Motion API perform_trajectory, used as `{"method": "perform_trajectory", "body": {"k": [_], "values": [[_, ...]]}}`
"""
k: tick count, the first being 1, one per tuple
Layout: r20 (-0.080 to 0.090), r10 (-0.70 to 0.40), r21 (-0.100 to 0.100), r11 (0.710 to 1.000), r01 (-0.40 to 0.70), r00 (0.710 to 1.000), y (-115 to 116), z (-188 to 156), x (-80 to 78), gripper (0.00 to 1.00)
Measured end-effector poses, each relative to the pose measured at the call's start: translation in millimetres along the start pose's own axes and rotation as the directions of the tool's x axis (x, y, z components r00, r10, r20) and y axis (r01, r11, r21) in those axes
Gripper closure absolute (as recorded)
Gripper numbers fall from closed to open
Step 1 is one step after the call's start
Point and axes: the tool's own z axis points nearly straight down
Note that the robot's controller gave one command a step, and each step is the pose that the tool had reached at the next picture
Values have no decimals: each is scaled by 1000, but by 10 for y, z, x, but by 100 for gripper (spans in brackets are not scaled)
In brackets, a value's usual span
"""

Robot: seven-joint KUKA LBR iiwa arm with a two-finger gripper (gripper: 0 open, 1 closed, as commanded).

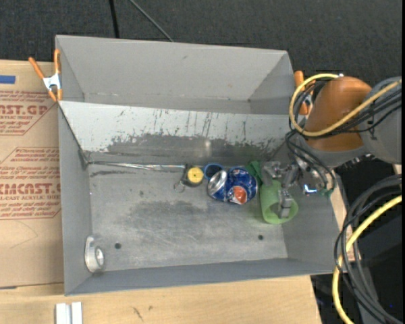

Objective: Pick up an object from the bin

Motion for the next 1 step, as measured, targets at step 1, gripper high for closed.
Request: {"method": "perform_trajectory", "body": {"k": [1], "values": [[73, 50, 12, 999, -51, 996, 157, 0, 316, 100]]}}
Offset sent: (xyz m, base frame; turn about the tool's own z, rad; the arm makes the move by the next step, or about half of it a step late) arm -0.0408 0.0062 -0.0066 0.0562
